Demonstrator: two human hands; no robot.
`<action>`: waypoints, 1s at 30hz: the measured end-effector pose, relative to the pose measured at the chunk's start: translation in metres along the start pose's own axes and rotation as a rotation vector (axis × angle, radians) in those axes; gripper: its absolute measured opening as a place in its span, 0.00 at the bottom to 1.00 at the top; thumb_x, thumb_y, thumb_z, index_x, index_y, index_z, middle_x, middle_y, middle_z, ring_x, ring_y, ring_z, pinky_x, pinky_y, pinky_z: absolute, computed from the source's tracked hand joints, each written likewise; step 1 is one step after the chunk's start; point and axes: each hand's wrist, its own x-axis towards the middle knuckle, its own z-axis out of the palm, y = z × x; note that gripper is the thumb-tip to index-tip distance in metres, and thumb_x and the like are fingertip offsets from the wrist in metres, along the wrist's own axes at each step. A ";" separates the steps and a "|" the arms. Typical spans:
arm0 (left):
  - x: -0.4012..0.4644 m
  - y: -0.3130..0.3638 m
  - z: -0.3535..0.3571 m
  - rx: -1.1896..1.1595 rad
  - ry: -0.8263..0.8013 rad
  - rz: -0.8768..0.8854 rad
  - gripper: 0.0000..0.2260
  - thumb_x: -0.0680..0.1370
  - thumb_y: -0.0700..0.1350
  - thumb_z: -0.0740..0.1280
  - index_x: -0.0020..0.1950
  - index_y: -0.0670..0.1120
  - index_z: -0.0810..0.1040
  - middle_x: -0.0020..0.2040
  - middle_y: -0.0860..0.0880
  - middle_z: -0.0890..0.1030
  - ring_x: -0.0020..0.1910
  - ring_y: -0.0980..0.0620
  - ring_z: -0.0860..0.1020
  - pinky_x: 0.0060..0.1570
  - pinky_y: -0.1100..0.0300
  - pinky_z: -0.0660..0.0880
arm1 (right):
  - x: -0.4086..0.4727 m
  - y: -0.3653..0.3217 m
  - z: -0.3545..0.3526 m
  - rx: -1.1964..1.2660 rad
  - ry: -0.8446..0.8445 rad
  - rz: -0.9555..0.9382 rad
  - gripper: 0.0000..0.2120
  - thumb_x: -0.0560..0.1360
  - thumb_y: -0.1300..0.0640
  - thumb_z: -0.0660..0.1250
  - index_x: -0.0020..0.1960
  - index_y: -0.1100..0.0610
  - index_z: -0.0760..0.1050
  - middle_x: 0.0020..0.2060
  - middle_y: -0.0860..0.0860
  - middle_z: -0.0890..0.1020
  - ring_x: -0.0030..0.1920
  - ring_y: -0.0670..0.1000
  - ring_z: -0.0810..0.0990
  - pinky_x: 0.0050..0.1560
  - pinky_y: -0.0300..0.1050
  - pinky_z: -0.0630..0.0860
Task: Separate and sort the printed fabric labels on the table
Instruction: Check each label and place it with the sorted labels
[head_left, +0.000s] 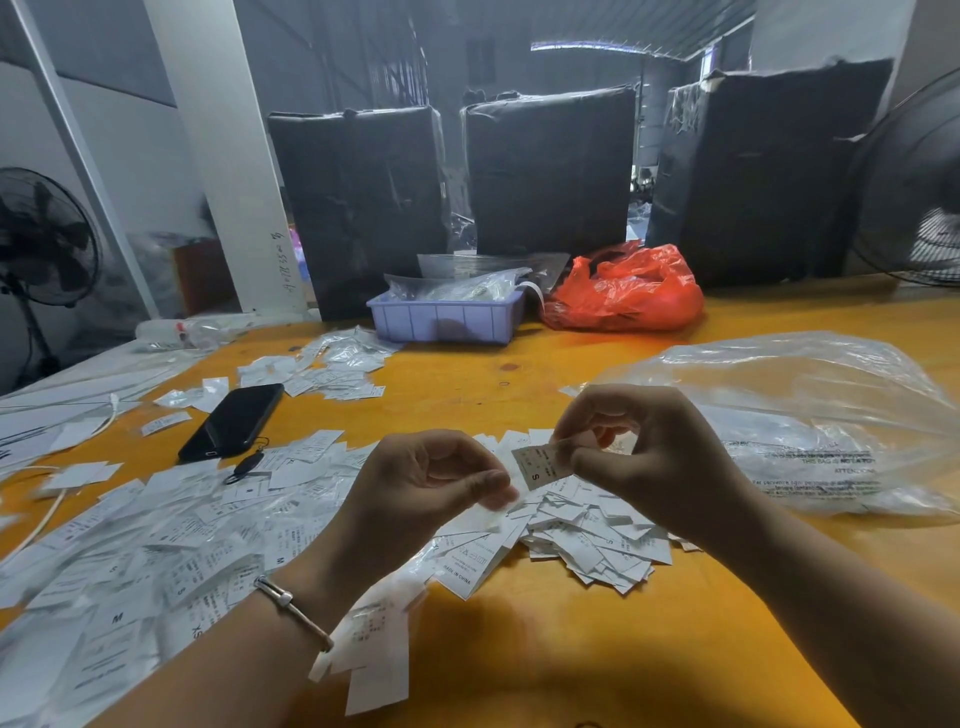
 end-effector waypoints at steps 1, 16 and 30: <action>0.000 0.000 0.000 0.010 0.000 0.000 0.08 0.71 0.43 0.72 0.46 0.39 0.83 0.42 0.50 0.86 0.42 0.53 0.85 0.39 0.69 0.77 | 0.001 0.001 -0.001 0.016 -0.009 0.018 0.11 0.67 0.70 0.70 0.36 0.54 0.81 0.32 0.48 0.83 0.36 0.48 0.80 0.41 0.45 0.76; 0.001 -0.001 0.000 0.028 0.017 0.000 0.10 0.74 0.48 0.68 0.47 0.43 0.82 0.41 0.50 0.86 0.41 0.52 0.85 0.40 0.63 0.80 | 0.002 0.008 -0.006 0.088 0.187 0.093 0.17 0.72 0.69 0.68 0.52 0.49 0.82 0.35 0.46 0.84 0.34 0.46 0.81 0.32 0.42 0.78; 0.000 -0.002 0.003 0.062 -0.084 0.012 0.09 0.71 0.46 0.74 0.44 0.41 0.84 0.40 0.49 0.86 0.41 0.51 0.84 0.44 0.63 0.80 | -0.002 0.007 0.014 -0.147 -0.199 0.088 0.05 0.72 0.55 0.73 0.40 0.56 0.83 0.36 0.48 0.83 0.36 0.44 0.77 0.42 0.49 0.76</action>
